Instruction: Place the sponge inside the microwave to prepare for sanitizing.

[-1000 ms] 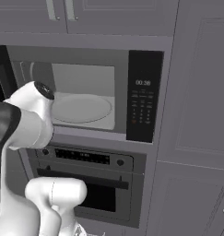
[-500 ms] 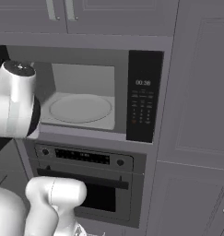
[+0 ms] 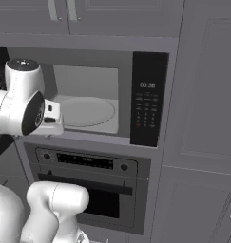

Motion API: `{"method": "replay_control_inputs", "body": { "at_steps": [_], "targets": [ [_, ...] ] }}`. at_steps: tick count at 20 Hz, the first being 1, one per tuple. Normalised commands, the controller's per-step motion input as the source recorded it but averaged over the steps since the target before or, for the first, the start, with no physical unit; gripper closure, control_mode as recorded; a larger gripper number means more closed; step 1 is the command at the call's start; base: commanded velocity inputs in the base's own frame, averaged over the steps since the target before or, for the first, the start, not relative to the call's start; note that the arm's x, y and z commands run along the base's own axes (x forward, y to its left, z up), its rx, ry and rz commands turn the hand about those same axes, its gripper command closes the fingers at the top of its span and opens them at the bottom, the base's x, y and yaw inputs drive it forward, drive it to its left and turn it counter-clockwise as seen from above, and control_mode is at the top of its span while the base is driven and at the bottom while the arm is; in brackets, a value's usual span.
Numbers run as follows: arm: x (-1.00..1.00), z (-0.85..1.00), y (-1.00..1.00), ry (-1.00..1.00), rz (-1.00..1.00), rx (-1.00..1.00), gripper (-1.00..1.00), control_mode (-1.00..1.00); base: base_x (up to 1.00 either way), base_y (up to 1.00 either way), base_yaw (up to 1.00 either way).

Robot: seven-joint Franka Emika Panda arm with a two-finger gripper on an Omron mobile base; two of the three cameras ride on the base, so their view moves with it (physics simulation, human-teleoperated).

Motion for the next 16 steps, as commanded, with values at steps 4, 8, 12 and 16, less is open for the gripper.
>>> {"method": "replay_control_inputs", "body": {
  "at_steps": [4,8,12,16],
  "targets": [
    [0.33,-0.41,-0.34,-0.14,0.00,-0.18,-1.00,-1.00,0.00,0.00,0.00],
    [0.36,-0.43,-0.32,-0.07,0.00,-0.14,-1.00,-1.00,0.00,0.00,0.00],
    [0.26,-0.41,-0.21,0.00,-0.02,0.00,-1.00,-1.00,0.00,0.00,0.00],
    [0.30,-0.35,-0.22,0.01,-0.02,0.00,-1.00,-1.00,0.00,0.00,0.00]
  ]
}}
